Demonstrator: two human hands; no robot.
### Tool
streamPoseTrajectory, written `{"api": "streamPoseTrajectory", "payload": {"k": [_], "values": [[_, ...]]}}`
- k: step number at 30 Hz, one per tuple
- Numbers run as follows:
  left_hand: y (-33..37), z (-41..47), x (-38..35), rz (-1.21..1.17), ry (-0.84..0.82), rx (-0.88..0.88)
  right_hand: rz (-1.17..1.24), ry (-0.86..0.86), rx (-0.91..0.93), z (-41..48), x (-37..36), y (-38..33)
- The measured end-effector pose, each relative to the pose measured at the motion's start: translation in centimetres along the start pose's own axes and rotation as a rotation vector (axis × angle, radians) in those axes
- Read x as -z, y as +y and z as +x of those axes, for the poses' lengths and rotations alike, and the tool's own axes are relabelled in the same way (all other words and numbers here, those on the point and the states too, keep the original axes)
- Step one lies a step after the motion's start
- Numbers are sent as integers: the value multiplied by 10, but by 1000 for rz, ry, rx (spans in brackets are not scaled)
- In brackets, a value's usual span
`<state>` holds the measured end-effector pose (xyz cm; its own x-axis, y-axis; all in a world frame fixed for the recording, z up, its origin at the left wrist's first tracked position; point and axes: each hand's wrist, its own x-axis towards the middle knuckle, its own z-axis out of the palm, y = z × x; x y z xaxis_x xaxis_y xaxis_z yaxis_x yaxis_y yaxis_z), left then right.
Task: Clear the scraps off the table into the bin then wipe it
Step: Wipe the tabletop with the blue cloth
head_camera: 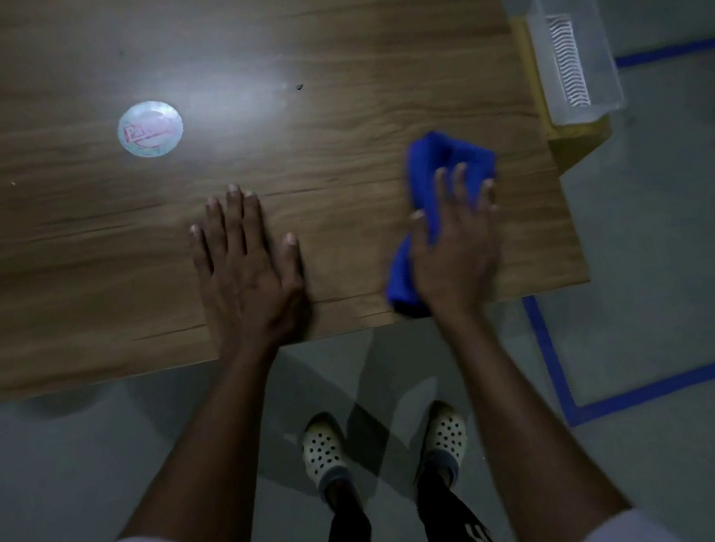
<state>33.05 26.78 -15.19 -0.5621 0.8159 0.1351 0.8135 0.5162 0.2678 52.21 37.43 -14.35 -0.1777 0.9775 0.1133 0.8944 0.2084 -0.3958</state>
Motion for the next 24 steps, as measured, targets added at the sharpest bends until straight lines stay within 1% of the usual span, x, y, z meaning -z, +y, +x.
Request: {"api": "streamPoseTrajectory", "payload": {"k": [1, 3, 5, 6, 7, 8, 10, 12, 14, 15, 16, 17, 18, 20, 22, 24], "values": [[-1, 0, 0, -6, -2, -3, 14, -46, 107, -16, -8, -21], [-1, 1, 0, 4, -12, -15, 55, -188, 381, -42, -15, -48], [-2, 1, 0, 21, -23, -28, 93, -258, 595, -40, -10, -40], [-1, 0, 1, 25, -20, -29, 95, -277, 634, -34, -4, -26], [1, -1, 1, 32, -12, -30, 84, -289, 613, -28, 2, -7], [4, -2, 2, 41, -4, -35, 69, -278, 541, -23, 10, 15], [11, -5, 0, 59, 15, -60, 35, -207, 326, -7, 28, 61], [23, -2, -5, 60, 27, -113, -3, -147, 184, 28, 36, 90], [39, 8, -13, 19, 23, -164, -24, -111, 66, 70, 32, 86], [50, 14, -16, -24, 17, -171, -37, -90, 10, 85, 27, 73], [63, 20, -18, -80, 14, -163, -58, -75, -9, 94, 19, 55], [77, 27, -20, -148, 15, -141, -65, -65, 26, 94, 10, 36], [91, 33, -22, -222, 17, -112, -49, -69, 101, 87, 2, 18], [113, 39, -26, -351, 5, -96, 3, -119, 306, 57, -5, -3], [122, 34, -30, -381, -35, -171, 75, -195, 437, 27, 3, 7], [123, 23, -34, -317, -60, -212, 66, -244, 469, 12, 21, 41]]}}
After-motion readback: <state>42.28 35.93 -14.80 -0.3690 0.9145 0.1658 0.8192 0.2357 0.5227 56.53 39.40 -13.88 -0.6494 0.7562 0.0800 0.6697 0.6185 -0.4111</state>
